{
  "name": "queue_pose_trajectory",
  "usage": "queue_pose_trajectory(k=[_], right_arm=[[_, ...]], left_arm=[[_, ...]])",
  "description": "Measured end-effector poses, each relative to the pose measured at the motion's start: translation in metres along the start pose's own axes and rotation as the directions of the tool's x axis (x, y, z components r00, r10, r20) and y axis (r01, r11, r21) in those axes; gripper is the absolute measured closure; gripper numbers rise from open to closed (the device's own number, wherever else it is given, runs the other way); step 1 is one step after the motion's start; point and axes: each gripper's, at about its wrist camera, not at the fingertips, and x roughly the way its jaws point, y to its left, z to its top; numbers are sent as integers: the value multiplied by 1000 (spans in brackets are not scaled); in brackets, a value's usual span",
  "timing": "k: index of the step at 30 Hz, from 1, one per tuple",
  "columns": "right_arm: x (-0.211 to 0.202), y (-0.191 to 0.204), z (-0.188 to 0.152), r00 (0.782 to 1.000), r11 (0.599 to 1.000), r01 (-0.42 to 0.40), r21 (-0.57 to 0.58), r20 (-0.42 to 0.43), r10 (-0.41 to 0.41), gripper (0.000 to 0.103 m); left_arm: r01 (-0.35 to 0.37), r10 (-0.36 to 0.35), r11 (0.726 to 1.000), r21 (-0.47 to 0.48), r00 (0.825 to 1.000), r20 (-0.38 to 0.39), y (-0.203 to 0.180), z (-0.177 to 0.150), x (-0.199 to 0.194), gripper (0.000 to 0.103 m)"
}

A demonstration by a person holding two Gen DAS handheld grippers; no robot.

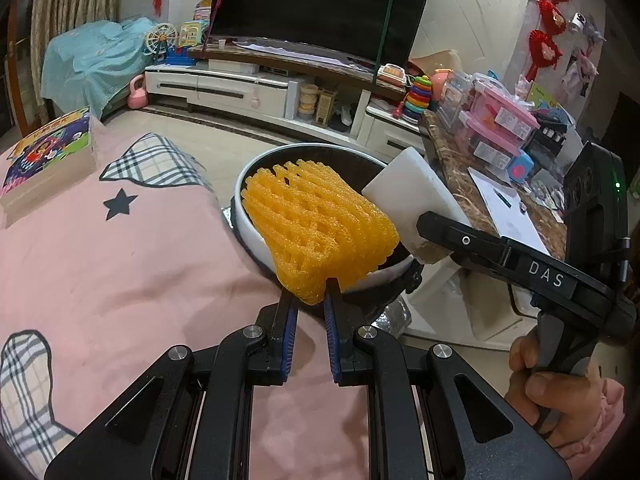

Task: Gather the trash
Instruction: 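Carry the orange foam net and white sponge over the trash bin with both tools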

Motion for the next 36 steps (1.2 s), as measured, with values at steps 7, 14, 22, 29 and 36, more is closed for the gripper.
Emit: queue_pose_trajectory(k=[7,14,22,29,36], right_arm=[[3,-2,7,1000,1000,15,-2,-3,-15,67],[5,-3,17,1000,1000,27,-13,3,-27,67],[15,-5,25,999,999,41,-16,-11,-41,67],[24,-7,31,998,998,58,-19,-31,-59,67],[29,-10,33,996,997,72,-16,-42,-72,67]], left_arm=[[-7,7,1000,17,1000,-3,-6,8,8,91],[-15,15,999,28,1000,-5,-9,17,15,91],[-14,15,999,43,1000,-8,-13,26,24,91],[-19,20,999,46,1000,-17,-12,31,31,91],[-30,31,999,41,999,-36,-10,35,43,91]])
